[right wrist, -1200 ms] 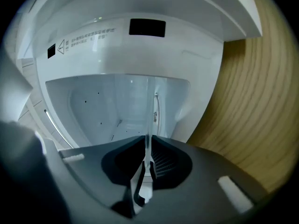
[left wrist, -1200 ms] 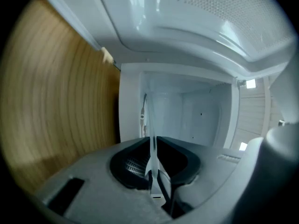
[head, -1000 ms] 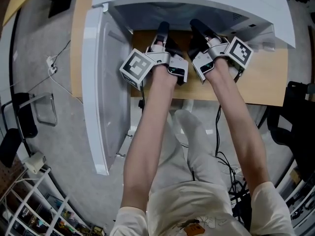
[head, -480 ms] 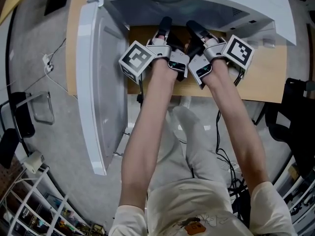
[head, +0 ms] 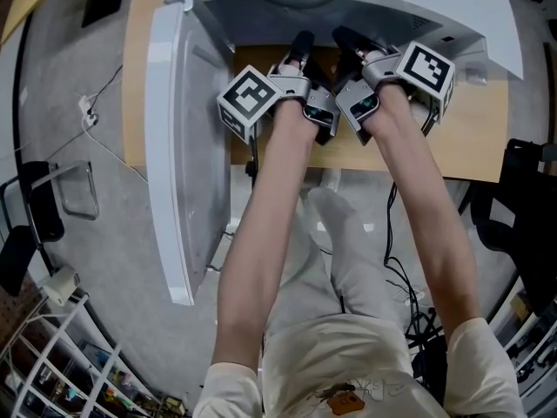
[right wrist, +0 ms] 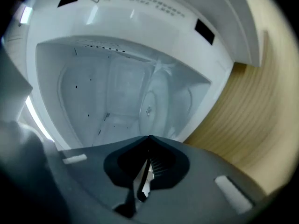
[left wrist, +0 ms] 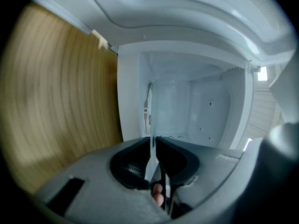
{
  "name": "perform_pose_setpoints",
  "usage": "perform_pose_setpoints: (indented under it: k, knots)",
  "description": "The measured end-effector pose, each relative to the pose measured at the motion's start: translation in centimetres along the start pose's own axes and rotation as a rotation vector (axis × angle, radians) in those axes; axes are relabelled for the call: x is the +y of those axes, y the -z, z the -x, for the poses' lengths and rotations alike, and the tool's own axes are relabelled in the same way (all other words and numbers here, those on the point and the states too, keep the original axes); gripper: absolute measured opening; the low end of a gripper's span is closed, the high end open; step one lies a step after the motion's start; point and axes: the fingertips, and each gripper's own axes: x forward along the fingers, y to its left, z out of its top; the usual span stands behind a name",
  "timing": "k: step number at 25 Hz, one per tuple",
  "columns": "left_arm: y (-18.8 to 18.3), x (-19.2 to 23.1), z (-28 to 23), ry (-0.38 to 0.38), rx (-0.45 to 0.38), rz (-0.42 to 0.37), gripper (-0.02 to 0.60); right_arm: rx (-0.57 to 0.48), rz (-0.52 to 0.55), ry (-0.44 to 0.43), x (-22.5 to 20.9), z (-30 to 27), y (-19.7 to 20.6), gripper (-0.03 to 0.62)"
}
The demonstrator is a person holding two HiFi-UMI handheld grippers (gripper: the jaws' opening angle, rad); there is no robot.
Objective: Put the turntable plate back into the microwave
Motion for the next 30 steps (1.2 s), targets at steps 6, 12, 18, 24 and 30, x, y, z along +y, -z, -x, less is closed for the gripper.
perform_pose_setpoints:
  k: [6,12,18,24,30]
  knots:
    - [0.0,-0.2,-0.3,-0.013,0.022,0.001,0.026,-0.013,-0.054,0.005,-1.7,0.9,0.8,0.006]
    - [0.0,-0.2,-0.2,-0.015,0.031,-0.001,0.028,-0.011,-0.005,0.0,-0.9,0.9,0.8,0.065]
    - [0.4,0.2,0.0,-0.026,0.05,-0.018,0.028,-0.033,0.003,0.069,-1.0,1.2,1.0,0.118]
    - [0.2,0.0,0.2,-0.006,0.052,-0.022,0.029,-0.077,-0.07,0.144,-2.5,1.6,0.7,0.117]
    - [0.0,0.0,0.4,0.011,0.071,-0.028,0.032,-0.051,-0.139,0.105,-2.6,0.4,0.6,0.048]
